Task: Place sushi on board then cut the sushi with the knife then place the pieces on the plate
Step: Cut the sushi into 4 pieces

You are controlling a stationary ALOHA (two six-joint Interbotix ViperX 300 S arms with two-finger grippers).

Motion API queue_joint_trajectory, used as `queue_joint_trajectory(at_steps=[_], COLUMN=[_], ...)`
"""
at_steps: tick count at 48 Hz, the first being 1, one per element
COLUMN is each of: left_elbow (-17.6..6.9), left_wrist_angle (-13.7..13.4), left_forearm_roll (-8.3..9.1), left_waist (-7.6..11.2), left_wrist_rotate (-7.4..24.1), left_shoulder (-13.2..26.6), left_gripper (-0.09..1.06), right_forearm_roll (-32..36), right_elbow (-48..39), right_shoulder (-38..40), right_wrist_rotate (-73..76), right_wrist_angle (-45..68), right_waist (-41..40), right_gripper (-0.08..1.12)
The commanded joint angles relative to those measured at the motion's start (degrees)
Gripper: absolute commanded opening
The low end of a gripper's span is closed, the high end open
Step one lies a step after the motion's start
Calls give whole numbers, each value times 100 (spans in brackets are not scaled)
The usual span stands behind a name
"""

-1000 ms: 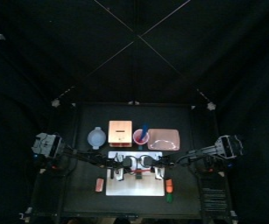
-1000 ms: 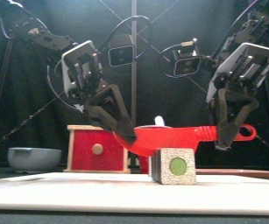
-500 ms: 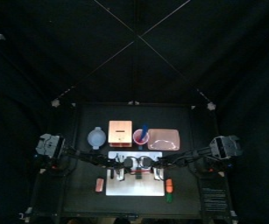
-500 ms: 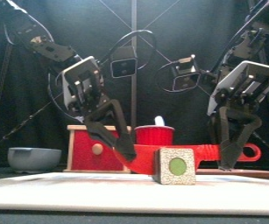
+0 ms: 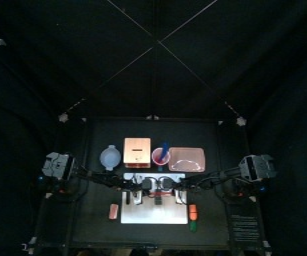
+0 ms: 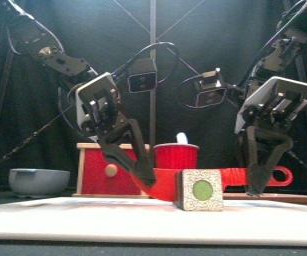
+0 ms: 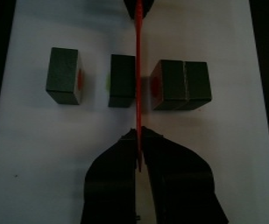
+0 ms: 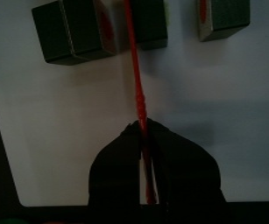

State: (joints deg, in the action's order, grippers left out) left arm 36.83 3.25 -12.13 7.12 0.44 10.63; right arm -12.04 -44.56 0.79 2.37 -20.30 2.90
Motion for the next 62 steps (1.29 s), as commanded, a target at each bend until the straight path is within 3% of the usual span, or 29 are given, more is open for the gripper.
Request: queue_joint_trajectory(at_steps=[1,12,20,33,38,50,62], left_elbow=[-88,-114,-149,-149,-158,-246,-264], left_wrist_angle=[18,9,9,18,35,35,35], left_forearm_roll=[35,35,44,105,97,-193,-246], left_waist=[0,-9,0,97,237,475,483], left_wrist_rotate=[0,0,0,-9,-35,-35,-35], left_shoulder=[-70,-105,-352,-729,-694,-562,-492], left_gripper=[44,44,44,44,44,44,44], right_forearm_roll=[9,0,9,-62,-123,-281,-343], right_elbow=[35,79,185,193,176,149,141], right_shoulder=[167,220,466,993,1020,870,773], right_wrist_rotate=[18,18,18,26,26,26,26], right_wrist_angle=[0,-26,-158,-202,-176,-105,35], right_waist=[-70,-62,-26,0,132,308,343], right_gripper=[34,34,34,34,34,34,34])
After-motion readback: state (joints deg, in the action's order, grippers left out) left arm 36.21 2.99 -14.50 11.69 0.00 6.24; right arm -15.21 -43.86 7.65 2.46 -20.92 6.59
